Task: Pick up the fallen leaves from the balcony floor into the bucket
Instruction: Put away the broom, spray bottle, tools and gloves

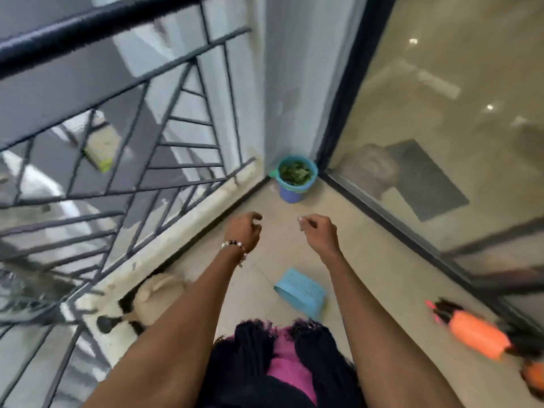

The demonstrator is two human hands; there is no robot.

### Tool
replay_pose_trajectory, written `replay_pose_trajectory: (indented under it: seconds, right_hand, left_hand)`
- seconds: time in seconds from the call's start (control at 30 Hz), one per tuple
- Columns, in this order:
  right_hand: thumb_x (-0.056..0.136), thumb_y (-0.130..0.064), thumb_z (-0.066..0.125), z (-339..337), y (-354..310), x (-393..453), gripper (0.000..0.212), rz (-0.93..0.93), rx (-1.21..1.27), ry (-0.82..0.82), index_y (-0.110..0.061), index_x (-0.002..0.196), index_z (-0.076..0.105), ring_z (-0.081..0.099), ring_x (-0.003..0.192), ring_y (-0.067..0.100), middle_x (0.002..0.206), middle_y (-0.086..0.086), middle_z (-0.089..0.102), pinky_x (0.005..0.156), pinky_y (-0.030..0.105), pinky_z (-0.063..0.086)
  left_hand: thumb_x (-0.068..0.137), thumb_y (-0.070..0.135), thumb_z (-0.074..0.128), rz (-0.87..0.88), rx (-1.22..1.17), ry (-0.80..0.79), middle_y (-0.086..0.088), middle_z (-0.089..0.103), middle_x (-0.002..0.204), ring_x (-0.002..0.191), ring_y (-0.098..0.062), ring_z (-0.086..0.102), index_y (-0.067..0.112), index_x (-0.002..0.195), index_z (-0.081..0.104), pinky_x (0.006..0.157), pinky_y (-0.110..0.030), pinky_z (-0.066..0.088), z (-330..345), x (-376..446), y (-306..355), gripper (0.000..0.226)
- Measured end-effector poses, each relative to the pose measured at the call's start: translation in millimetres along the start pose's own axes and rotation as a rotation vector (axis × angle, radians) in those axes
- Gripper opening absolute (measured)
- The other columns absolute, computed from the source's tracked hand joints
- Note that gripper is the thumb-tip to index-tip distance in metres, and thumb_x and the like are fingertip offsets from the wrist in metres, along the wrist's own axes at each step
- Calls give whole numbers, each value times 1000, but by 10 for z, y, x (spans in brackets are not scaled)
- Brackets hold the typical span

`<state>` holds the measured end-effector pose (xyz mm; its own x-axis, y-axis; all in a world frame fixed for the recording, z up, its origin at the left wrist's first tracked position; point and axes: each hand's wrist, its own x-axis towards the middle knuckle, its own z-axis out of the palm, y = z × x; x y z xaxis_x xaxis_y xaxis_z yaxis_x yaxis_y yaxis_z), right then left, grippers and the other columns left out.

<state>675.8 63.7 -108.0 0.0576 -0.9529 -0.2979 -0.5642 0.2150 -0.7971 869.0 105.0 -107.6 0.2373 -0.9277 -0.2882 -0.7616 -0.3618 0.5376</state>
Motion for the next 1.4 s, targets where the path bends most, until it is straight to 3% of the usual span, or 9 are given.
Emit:
replay_pose_trajectory:
  seconds: [0.13, 0.3, 0.43, 0.57, 0.7, 0.83, 0.97, 1.17, 1.4]
  right_hand:
    - [92, -33, 61, -674, 653, -174, 27, 129, 54, 137, -12, 78, 69, 64, 78, 23, 78, 5, 70, 75, 31, 46]
    - [91, -34, 63, -1495, 1453, -476, 23, 267, 103, 266, -21, 73, 64, 60, 75, 15, 75, 1, 67, 69, 25, 40]
    - [90, -32, 66, -2159, 2128, -717, 22, 359, 191, 408, -15, 77, 71, 63, 74, 20, 74, 7, 70, 76, 36, 50]
    - [88, -28, 66, -2754, 2878, -1075, 24, 422, 277, 511, -18, 66, 66, 61, 69, 23, 64, 4, 65, 71, 45, 50]
    - [88, -24, 68, -3269, 3380, -1549, 23, 564, 380, 619, -23, 65, 65, 56, 67, 17, 64, -4, 62, 68, 34, 45]
    - [90, -18, 67, -3601, 3627, -1823, 10, 676, 592, 770, -8, 86, 66, 48, 53, 14, 67, 8, 61, 41, 17, 36]
    - [90, -20, 67, -3734, 3738, -1766, 14, 713, 709, 781, -6, 89, 65, 49, 50, 14, 68, 10, 61, 41, 16, 34]
    - [90, -19, 65, -3915, 4031, -1493, 10, 787, 756, 666, -9, 90, 68, 52, 53, 15, 72, 10, 65, 50, 21, 38]
    - [89, -20, 67, -4685, 4480, -1196, 11, 889, 757, 684, -9, 86, 69, 55, 54, 16, 74, 11, 67, 49, 21, 41]
  left_hand:
    - [94, 20, 53, 130, 96, -153, -13, 68, 115, 112, -32, 58, 18, 128, 55, 90, -36, 47, 474, 139, 724, 35]
    - [92, 18, 55, 285, 167, -265, -16, 68, 113, 114, -34, 56, 16, 130, 53, 91, -38, 47, 1200, 117, 1637, 38]
    - [92, 19, 54, 430, 244, -379, -15, 67, 115, 114, -33, 56, 17, 132, 52, 93, -40, 48, 1891, -33, 2433, 40]
    - [91, 20, 52, 553, 326, -491, -12, 67, 115, 116, -33, 55, 20, 133, 50, 94, -38, 47, 2609, -281, 3154, 42]
    - [92, 19, 52, 680, 387, -590, -11, 69, 113, 114, -31, 57, 19, 132, 50, 93, -40, 49, 3231, -556, 3670, 41]
    - [91, 20, 53, 767, 462, -651, -11, 69, 112, 109, -29, 60, 20, 131, 52, 92, -40, 49, 3594, -683, 3981, 40]
    - [93, 20, 51, 777, 557, -682, -14, 68, 109, 108, -29, 60, 20, 132, 50, 90, -42, 51, 3828, -631, 4207, 39]
    - [94, 21, 51, 746, 668, -753, -11, 65, 117, 113, -28, 56, 22, 133, 49, 90, -41, 51, 4301, -474, 4544, 39]
    - [93, 24, 53, 708, 739, -874, -12, 61, 123, 112, -29, 57, 21, 134, 49, 92, -37, 49, 4833, -127, 5354, 41]
